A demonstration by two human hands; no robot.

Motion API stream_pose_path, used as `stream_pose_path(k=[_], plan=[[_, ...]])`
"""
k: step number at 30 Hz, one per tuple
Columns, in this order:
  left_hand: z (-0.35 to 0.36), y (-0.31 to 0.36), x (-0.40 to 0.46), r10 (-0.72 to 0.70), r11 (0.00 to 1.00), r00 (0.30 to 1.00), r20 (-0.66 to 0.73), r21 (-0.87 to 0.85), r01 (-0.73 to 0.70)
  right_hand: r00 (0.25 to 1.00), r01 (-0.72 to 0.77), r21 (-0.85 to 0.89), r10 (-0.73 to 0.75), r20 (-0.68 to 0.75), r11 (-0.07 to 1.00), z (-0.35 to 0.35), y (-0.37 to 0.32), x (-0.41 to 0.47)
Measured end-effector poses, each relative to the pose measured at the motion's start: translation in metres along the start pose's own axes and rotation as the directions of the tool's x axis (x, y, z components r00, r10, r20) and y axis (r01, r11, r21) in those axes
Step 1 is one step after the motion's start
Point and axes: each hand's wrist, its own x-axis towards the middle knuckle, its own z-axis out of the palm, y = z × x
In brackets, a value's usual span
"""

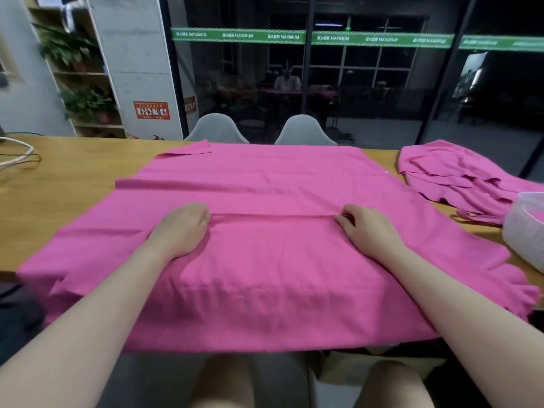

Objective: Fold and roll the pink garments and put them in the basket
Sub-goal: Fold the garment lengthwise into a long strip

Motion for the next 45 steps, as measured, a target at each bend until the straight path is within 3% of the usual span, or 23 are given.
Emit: stream_pose_path(k=[13, 18, 26, 31, 45], plan=[[-0.016, 0.01, -0.051, -0.021, 0.996, 1.0, 0.009, 0.081, 0.02, 1.0, 0.022, 0.044, -0.023, 0.02, 0.999, -0.02, -0.01, -0.046], [-0.047, 0.02, -0.011, -0.035, 0.994, 0.992, -0.118, 0.101, 0.047, 0.995, 0.051, 0.104, -0.041, -0.095, 0.993, -0.036, -0.01, 0.0], [-0.024, 0.011, 0.055, -0.019, 0.994, 1.0, 0.008, 0.112, 0.018, 0.999, 0.034, -0.005, -0.034, 0.003, 0.999, -0.01, 0.01, 0.055], [0.014, -0.014, 0.059, -0.005, 0.996, 1.0, 0.027, 0.094, 0.002, 1.0, 0.004, -0.002, -0.004, -0.006, 1.0, 0.017, 0.023, 0.052], [0.001, 0.003, 0.014, 0.01, 0.998, 1.0, 0.018, 0.055, -0.011, 0.999, -0.051, 0.046, 0.051, 0.007, 0.998, 0.002, 0.012, 0.009]])
